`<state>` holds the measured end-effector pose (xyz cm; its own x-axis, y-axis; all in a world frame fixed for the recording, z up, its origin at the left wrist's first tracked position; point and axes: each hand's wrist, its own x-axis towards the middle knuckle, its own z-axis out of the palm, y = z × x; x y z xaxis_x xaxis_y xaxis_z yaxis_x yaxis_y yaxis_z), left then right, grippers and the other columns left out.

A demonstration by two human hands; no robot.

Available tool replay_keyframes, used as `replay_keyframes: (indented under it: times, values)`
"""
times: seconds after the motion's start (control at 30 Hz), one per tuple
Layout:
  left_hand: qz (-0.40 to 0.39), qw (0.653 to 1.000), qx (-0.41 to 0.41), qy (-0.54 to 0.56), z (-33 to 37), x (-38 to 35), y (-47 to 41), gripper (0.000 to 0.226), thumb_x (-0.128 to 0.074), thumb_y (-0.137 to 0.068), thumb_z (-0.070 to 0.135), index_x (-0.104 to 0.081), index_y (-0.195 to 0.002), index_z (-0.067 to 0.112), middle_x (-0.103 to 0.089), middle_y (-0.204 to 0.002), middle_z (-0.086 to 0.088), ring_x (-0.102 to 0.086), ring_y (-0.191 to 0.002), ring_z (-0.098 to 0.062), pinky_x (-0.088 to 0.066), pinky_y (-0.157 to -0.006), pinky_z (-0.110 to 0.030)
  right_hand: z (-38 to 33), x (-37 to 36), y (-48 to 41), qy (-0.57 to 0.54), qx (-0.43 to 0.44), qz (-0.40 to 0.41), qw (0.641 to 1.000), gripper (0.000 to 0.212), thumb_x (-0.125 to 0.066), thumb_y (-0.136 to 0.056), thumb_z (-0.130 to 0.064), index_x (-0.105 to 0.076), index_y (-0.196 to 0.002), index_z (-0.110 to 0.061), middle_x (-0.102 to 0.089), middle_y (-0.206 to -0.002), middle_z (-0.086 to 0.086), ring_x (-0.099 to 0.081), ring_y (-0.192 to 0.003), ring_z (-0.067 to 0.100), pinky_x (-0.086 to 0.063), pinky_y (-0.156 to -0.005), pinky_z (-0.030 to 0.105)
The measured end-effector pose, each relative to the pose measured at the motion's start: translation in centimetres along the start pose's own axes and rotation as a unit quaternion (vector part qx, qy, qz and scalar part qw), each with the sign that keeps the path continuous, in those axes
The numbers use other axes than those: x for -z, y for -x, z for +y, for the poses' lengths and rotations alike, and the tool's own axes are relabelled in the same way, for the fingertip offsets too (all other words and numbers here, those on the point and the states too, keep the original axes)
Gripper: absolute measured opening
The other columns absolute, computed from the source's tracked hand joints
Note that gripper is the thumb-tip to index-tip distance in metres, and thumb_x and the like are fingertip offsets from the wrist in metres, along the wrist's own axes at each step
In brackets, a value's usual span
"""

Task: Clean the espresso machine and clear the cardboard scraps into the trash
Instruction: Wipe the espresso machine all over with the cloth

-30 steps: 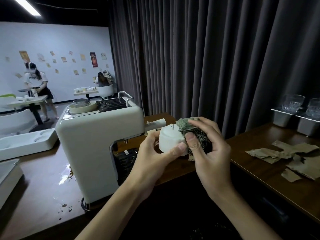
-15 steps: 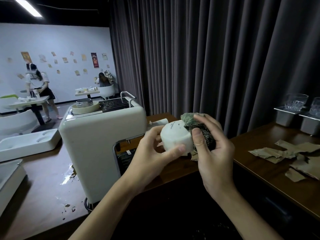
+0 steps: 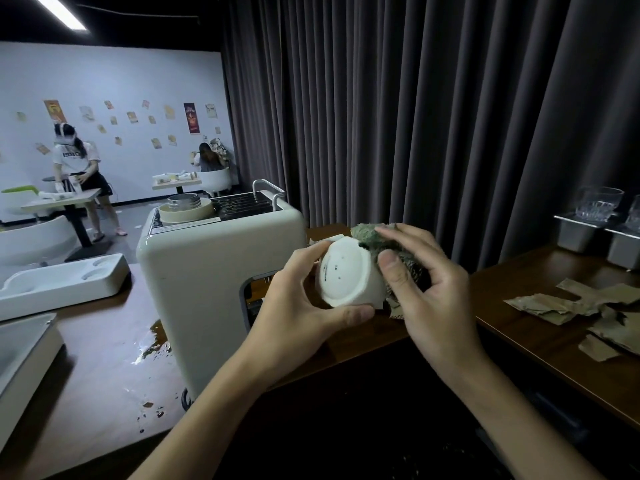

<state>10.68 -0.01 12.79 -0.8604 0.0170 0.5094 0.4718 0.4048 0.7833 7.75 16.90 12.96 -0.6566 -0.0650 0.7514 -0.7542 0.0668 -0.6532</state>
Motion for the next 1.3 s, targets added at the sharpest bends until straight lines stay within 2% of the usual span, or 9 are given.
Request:
replay_keyframes:
  times: [0.13, 0.27, 0.33, 0.47, 0.6, 0.73, 0.93, 1.17, 1.3]
  values:
    - [-0.014, 1.0, -0.014, -0.011, -0.2, 0.3, 0.1, 0.086, -0.093, -0.061, 0.03, -0.052, -0.137, 0.028, -0.057, -0.129, 0.012, -0.056, -0.125, -0.012, -0.046, -0.107, -0.039, 0.1, -0.4, 0.7, 0.003, 0.019, 0.007, 1.0, 0.025, -0.06, -0.091, -0.028, -0.064, -0.115, -0.03, -0.058, -0.126, -0.013, -0.051, -0.123, 0.0, -0.042, -0.1, 0.017]
    - [-0.044, 0.996, -0.033, -0.075, -0.5, 0.9, 0.0, 0.096, -0.091, -0.065, 0.017, -0.041, -0.146, 0.031, -0.05, -0.138, 0.019, -0.049, -0.133, -0.007, -0.042, -0.111, -0.04, 0.9, -0.1, 0.3, -0.098, -0.075, -0.015, 0.992, 0.026, -0.064, -0.086, -0.045, -0.069, -0.111, -0.042, -0.065, -0.124, -0.009, -0.057, -0.122, 0.012, -0.048, -0.101, 0.048]
    - [-0.014, 0.998, -0.02, -0.058, -0.7, 0.8, 0.1, 0.094, -0.09, -0.067, 0.011, -0.039, -0.141, 0.039, -0.054, -0.135, 0.022, -0.053, -0.128, -0.004, -0.048, -0.106, -0.039, 1.1, -0.3, 0.6, -0.071, -0.058, 0.012, 0.996, 0.024, -0.066, -0.086, -0.043, -0.069, -0.111, -0.042, -0.062, -0.126, -0.01, -0.054, -0.124, 0.008, -0.046, -0.103, 0.04]
    - [0.03, 0.998, 0.012, -0.048, -0.8, -0.1, 0.7, 0.079, -0.091, -0.066, 0.027, -0.043, -0.13, 0.027, -0.065, -0.118, 0.01, -0.064, -0.108, -0.001, -0.056, -0.09, -0.028, 0.7, -1.6, 1.3, -0.023, -0.017, 0.057, 0.998, 0.025, -0.067, -0.086, -0.031, -0.066, -0.11, -0.035, -0.059, -0.126, -0.007, -0.052, -0.122, 0.001, -0.04, -0.1, 0.014]
    - [0.068, 0.997, 0.001, -0.043, -1.1, 0.3, 0.5, 0.078, -0.092, -0.055, 0.048, -0.055, -0.124, 0.04, -0.065, -0.119, 0.007, -0.065, -0.109, -0.01, -0.056, -0.092, -0.036, 1.4, -2.0, 1.8, -0.006, -0.027, 0.043, 0.999, 0.026, -0.067, -0.085, -0.033, -0.067, -0.111, -0.036, -0.058, -0.128, -0.009, -0.05, -0.126, 0.003, -0.038, -0.108, 0.029]
    - [0.032, 0.996, -0.036, -0.08, -0.6, 1.2, 0.6, 0.075, -0.091, -0.064, 0.038, -0.053, -0.128, 0.045, -0.059, -0.123, 0.012, -0.062, -0.115, -0.015, -0.055, -0.092, -0.044, 2.1, -1.7, 1.4, -0.035, -0.054, 0.021, 0.998, 0.028, -0.066, -0.085, -0.039, -0.068, -0.113, -0.038, -0.06, -0.129, -0.01, -0.051, -0.126, 0.006, -0.041, -0.109, 0.037]
    - [-0.051, 0.966, -0.114, -0.226, 0.0, 1.9, 0.8, 0.09, -0.083, -0.077, 0.016, -0.033, -0.151, 0.021, -0.038, -0.144, 0.014, -0.038, -0.133, 0.005, -0.032, -0.106, -0.009, 2.5, -0.9, 0.5, -0.167, -0.143, -0.05, 0.974, 0.053, -0.076, -0.071, -0.059, -0.069, -0.115, -0.03, -0.065, -0.125, 0.003, -0.059, -0.121, 0.024, -0.048, -0.098, 0.055]
    - [0.109, 0.981, -0.056, -0.149, -0.8, 0.0, 1.2, 0.075, -0.089, -0.068, 0.033, -0.05, -0.132, 0.028, -0.049, -0.123, 0.013, -0.054, -0.115, -0.003, -0.049, -0.097, -0.026, 3.0, -2.4, 1.3, -0.128, -0.084, 0.045, 0.987, 0.035, -0.071, -0.083, -0.044, -0.068, -0.115, -0.032, -0.064, -0.125, 0.002, -0.058, -0.121, 0.021, -0.046, -0.101, 0.051]
    - [0.132, 0.981, -0.071, -0.123, -0.7, -0.1, 1.3, 0.079, -0.091, -0.064, 0.035, -0.053, -0.132, 0.026, -0.051, -0.123, 0.012, -0.053, -0.116, -0.002, -0.048, -0.095, -0.021, 3.0, -2.7, 1.8, -0.119, -0.086, 0.031, 0.989, 0.033, -0.069, -0.082, -0.048, -0.068, -0.113, -0.039, -0.062, -0.127, -0.004, -0.056, -0.123, 0.017, -0.046, -0.102, 0.048]
